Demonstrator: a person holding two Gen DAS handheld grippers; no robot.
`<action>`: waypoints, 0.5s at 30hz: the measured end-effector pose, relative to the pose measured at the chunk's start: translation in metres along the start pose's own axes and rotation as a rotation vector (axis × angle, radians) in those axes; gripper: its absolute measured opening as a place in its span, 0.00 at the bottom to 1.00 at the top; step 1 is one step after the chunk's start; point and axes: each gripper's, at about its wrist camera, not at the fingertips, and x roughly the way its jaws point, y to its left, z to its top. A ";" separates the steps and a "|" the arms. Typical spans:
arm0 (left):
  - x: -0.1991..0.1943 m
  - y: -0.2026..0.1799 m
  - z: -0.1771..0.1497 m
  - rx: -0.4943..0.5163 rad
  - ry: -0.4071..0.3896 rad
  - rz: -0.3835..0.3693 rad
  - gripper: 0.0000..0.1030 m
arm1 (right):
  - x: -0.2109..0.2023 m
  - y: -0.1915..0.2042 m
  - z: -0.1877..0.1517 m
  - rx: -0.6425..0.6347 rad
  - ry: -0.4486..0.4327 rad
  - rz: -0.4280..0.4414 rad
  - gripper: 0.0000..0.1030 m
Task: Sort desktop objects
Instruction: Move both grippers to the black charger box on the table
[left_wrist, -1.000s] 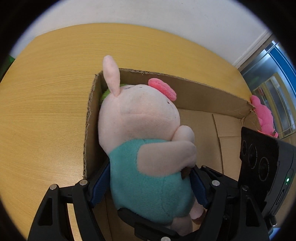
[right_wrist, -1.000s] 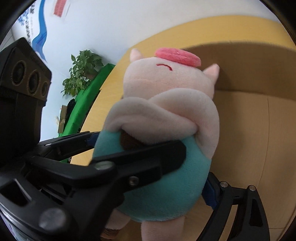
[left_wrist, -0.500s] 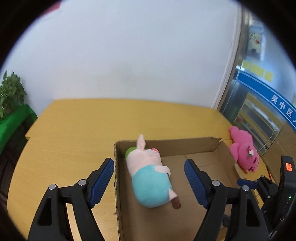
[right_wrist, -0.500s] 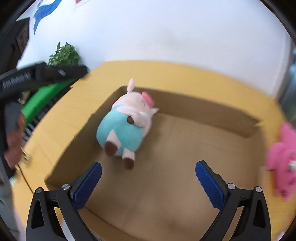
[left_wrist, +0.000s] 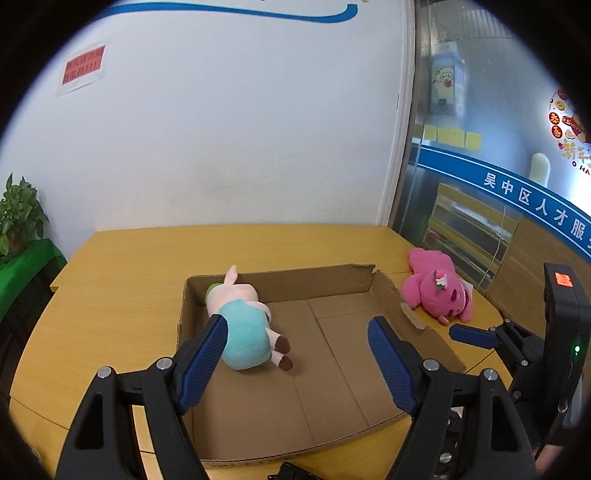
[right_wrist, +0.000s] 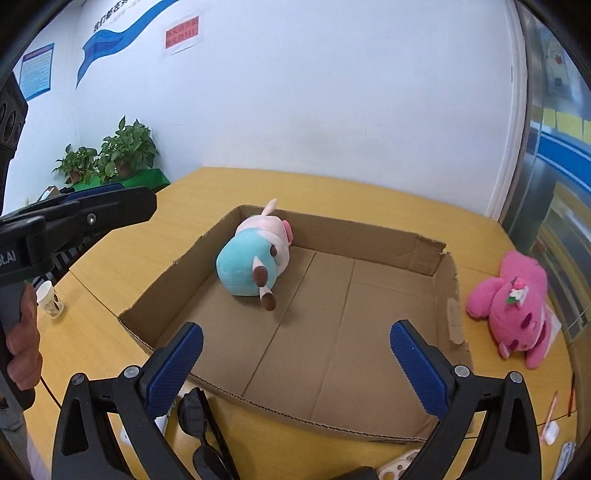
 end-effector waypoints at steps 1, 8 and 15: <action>0.000 -0.004 -0.002 0.001 -0.003 0.010 0.76 | -0.007 0.001 -0.001 -0.011 -0.010 -0.015 1.00; -0.004 -0.022 -0.015 0.000 -0.008 0.054 0.76 | -0.033 -0.002 -0.014 -0.029 -0.028 -0.022 1.00; -0.005 -0.047 -0.025 0.026 0.024 0.016 0.76 | -0.054 -0.022 -0.026 0.012 -0.040 0.017 1.00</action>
